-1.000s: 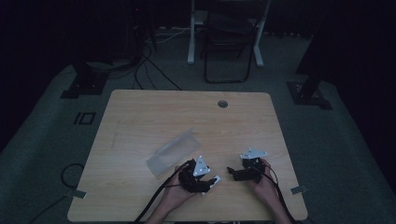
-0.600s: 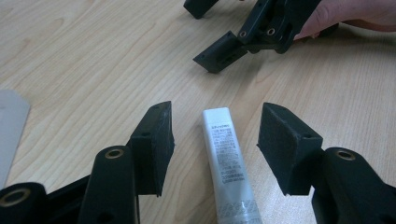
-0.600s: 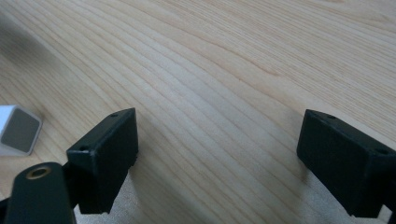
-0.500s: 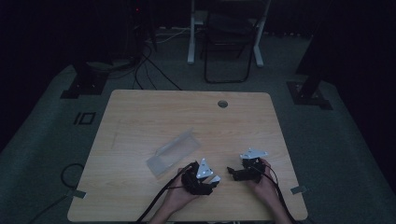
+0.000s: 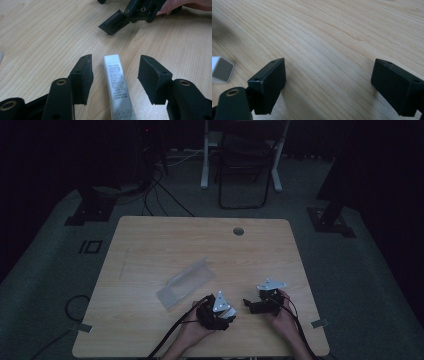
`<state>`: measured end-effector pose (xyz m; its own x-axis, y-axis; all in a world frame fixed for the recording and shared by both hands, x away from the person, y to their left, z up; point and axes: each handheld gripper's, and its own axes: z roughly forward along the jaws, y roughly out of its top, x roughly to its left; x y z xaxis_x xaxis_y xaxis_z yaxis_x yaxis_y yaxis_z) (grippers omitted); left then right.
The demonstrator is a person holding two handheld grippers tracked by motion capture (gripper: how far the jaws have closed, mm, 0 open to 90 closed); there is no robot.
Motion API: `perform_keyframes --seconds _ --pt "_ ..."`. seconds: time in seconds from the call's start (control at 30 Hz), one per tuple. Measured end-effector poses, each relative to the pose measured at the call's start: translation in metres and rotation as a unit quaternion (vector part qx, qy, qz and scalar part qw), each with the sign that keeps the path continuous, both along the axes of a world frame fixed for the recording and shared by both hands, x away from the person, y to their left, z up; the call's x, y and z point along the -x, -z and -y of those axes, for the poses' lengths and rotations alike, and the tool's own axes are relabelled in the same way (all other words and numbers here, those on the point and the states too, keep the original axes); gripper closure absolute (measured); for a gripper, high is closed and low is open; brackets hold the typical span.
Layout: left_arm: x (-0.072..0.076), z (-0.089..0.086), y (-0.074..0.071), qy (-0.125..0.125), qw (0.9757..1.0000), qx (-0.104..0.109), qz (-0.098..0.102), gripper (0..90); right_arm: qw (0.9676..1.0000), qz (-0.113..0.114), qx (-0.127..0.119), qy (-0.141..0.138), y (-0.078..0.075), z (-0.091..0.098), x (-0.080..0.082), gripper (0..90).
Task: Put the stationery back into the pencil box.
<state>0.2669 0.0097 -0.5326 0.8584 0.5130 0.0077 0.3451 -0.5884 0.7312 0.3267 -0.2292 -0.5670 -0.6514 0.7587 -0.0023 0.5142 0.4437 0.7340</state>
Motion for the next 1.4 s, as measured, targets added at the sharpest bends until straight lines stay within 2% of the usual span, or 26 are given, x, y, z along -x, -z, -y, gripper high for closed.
perform_keyframes --seconds 0.43,0.87,1.4 --pt "-0.004 0.005 0.009 -0.002 0.9999 -0.014 -0.007 48.3 1.0 0.0 0.0 0.0 0.0 0.0 0.0 12.6" --pt "-0.004 0.007 0.013 0.0 0.9994 -0.03 -0.015 63.2 1.0 0.0 0.0 0.0 0.0 0.0 0.0 12.6" --pt "-0.005 0.01 0.018 0.001 0.9986 -0.051 -0.012 67.8 1.0 0.0 0.0 0.0 0.0 0.0 0.0 12.6"
